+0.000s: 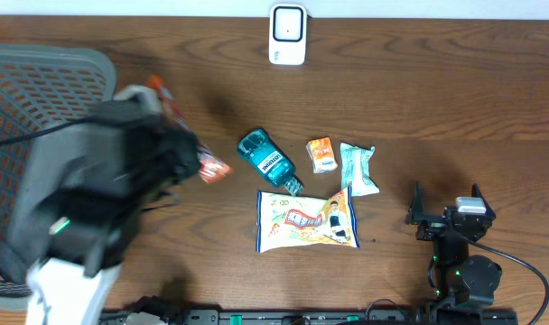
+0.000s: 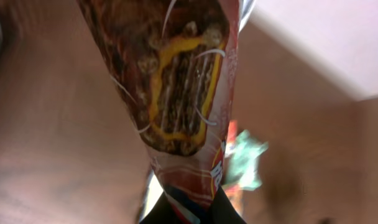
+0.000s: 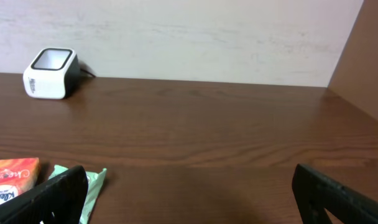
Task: Scan the item barcode
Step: 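Carry the brown candy bar out and lay it left of the teal bottle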
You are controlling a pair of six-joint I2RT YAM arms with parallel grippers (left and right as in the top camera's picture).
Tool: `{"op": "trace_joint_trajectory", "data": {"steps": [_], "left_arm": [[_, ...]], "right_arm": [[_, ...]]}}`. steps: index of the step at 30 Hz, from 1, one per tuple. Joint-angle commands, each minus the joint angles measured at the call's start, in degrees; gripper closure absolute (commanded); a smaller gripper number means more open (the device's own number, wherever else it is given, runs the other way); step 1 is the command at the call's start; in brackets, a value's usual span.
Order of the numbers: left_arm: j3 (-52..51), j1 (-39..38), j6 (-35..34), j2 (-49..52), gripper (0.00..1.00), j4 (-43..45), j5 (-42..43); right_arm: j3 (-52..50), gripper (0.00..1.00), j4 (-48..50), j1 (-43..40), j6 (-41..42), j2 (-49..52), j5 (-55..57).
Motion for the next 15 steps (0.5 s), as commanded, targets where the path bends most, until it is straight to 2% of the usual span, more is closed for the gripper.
{"op": "trace_joint_trajectory", "data": {"steps": [1,5,7,11,15], "left_arm": [[-8.4,-7.8,-7.2,6.0,0.93,-0.5,-11.8],[-14.5,-10.6,-16.5,12.7,0.93,0.5,-19.3],[-17.1,-11.0,-19.1,16.5,0.93,3.1,-20.1],[-20.0,-11.6,-19.7,25.4,0.93,10.4,-16.9],[-20.0,-13.6,-19.6,31.6,0.93,13.4,-16.5]], "right_arm": [[-0.1,0.01,-0.2,0.2,0.1,0.0,-0.1],[-0.1,0.01,-0.2,0.2,0.1,0.0,-0.1],[-0.1,0.01,-0.2,0.2,0.1,0.0,-0.1],[-0.1,0.01,-0.2,0.2,0.1,0.0,-0.1],[-0.1,0.01,-0.2,0.2,0.1,0.0,-0.1]]}}
